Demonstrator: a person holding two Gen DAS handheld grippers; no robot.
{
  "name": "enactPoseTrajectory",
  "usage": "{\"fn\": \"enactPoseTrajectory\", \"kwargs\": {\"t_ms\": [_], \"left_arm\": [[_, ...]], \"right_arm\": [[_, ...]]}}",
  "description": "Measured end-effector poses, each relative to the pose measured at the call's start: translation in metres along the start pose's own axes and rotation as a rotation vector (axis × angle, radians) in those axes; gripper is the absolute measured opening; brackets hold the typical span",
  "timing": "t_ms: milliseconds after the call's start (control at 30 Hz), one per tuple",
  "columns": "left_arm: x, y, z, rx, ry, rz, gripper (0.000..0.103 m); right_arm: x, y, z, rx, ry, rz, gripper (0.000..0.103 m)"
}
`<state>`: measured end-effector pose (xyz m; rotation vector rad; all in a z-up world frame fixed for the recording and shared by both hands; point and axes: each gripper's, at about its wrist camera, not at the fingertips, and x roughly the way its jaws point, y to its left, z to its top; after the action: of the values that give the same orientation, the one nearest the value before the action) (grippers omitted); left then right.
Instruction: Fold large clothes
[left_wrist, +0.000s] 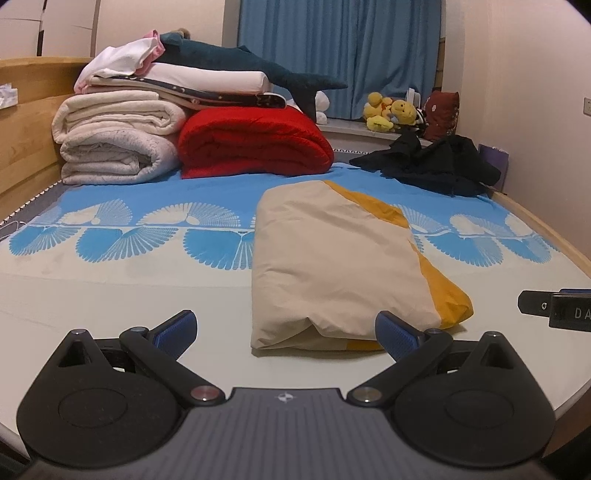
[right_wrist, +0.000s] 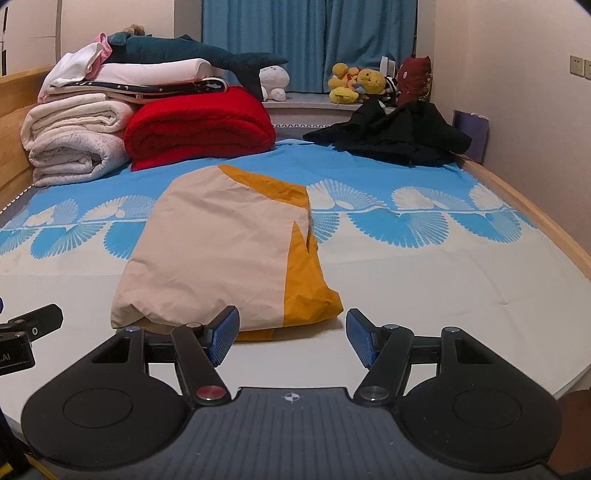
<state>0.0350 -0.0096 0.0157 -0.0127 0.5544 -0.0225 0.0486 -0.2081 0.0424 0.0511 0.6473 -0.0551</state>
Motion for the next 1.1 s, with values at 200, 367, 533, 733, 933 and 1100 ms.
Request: {"fn": "enactPoseTrajectory", "kwargs": {"t_ms": [200,367,533,733,933,1100], "left_arm": [[0.001,-0.001,0.0,0.007,0.0,-0.01,0.103],[0.002,-0.005,-0.001,0.015,-0.009,-0.016,0.103],[0.002,-0.005,-0.001,0.017,-0.01,-0.018,0.103],[0.003,-0.006,-0.002,0.023,-0.013,-0.02,0.103],[0.006,-0.01,-0.004,0.033,-0.014,-0.02,0.103],[0.006,-0.013,-0.003,0.037,-0.023,-0.027,0.103]], "right_arm": [[0.001,-0.001,0.001,-0.007,0.001,0.001,0.066],[0.001,0.0,0.001,-0.006,0.001,0.0,0.066],[0.001,-0.002,0.001,-0.011,0.003,0.003,0.066],[0.002,-0.002,0.0,-0.017,0.003,0.001,0.066],[0.002,-0.004,0.0,-0.02,0.005,0.004,0.066],[0.004,-0.003,0.0,-0.025,-0.001,0.009,0.067]]}}
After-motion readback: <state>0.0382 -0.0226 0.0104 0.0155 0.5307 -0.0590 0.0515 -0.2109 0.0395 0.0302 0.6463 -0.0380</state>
